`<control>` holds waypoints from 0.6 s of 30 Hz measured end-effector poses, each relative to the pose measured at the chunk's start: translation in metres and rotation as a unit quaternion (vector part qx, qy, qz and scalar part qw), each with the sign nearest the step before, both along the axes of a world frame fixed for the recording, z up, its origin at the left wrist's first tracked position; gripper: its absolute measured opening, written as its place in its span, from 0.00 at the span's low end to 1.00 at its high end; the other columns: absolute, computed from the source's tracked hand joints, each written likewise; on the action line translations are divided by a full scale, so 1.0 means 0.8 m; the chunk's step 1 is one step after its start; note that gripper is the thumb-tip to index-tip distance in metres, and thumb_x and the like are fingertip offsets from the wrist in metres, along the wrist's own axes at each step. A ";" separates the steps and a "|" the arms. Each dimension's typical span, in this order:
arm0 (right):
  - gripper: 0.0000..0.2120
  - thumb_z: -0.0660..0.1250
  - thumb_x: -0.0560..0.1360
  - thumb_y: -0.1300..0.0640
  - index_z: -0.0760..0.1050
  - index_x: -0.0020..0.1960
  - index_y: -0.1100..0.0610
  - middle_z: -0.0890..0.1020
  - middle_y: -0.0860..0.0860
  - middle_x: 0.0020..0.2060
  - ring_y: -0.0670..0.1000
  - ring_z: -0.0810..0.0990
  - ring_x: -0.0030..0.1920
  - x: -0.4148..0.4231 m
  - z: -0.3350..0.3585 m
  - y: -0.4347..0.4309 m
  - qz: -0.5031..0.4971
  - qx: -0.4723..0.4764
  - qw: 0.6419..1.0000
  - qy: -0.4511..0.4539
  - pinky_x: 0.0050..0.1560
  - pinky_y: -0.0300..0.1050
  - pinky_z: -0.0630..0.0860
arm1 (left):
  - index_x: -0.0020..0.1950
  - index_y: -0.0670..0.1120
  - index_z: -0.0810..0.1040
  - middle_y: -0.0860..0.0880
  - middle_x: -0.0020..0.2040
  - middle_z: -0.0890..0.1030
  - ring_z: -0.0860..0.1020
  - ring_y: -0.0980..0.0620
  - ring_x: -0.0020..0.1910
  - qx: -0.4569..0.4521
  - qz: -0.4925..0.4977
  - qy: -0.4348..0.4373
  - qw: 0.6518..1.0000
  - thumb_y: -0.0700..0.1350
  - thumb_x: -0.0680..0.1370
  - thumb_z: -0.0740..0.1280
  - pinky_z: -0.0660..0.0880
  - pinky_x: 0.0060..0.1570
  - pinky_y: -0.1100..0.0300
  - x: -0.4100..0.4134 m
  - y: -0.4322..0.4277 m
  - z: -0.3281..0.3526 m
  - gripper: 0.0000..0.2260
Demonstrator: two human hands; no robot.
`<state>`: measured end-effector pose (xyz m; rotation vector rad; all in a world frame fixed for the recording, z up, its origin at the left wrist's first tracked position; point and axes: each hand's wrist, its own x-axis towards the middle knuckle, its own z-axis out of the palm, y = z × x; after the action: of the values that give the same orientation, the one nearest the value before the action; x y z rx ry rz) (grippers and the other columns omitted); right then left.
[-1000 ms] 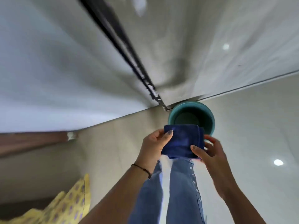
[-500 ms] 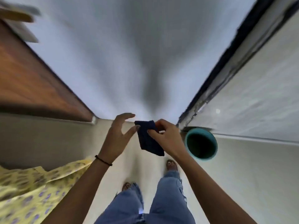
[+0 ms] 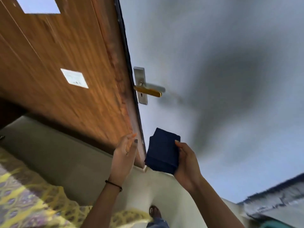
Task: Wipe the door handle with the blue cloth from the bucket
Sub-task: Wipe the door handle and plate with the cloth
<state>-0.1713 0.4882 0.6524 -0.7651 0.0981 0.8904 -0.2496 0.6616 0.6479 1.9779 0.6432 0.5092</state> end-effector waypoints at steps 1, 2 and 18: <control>0.20 0.65 0.74 0.54 0.74 0.65 0.58 0.83 0.58 0.59 0.58 0.83 0.55 0.015 0.005 0.018 -0.002 0.011 1.000 -0.009 0.51 0.53 0.81 | 0.63 0.56 0.73 0.59 0.59 0.73 0.72 0.67 0.52 0.011 -0.002 -0.003 1.000 0.51 0.81 0.61 0.66 0.47 0.75 0.017 0.019 0.005 0.11; 0.21 0.66 0.74 0.55 0.73 0.66 0.59 0.82 0.59 0.59 0.58 0.83 0.55 0.030 0.012 0.036 -0.005 0.018 1.000 -0.023 0.48 0.52 0.81 | 0.63 0.55 0.72 0.58 0.59 0.74 0.73 0.68 0.49 0.025 -0.003 -0.005 1.000 0.50 0.81 0.61 0.67 0.47 0.75 0.035 0.039 0.012 0.11; 0.18 0.63 0.71 0.58 0.79 0.59 0.54 0.84 0.51 0.53 0.52 0.81 0.53 0.197 0.049 0.223 -0.336 -0.376 0.607 -0.614 0.51 0.47 0.78 | 0.73 0.40 0.60 0.36 0.75 0.60 0.55 0.41 0.75 0.448 0.040 -0.172 0.876 0.44 0.77 0.68 0.51 0.75 0.44 0.257 0.247 0.054 0.28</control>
<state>-0.0138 0.6667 0.6918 -1.8407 -0.4833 -0.6261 -0.0443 0.8588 0.6908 2.6066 0.2591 1.3652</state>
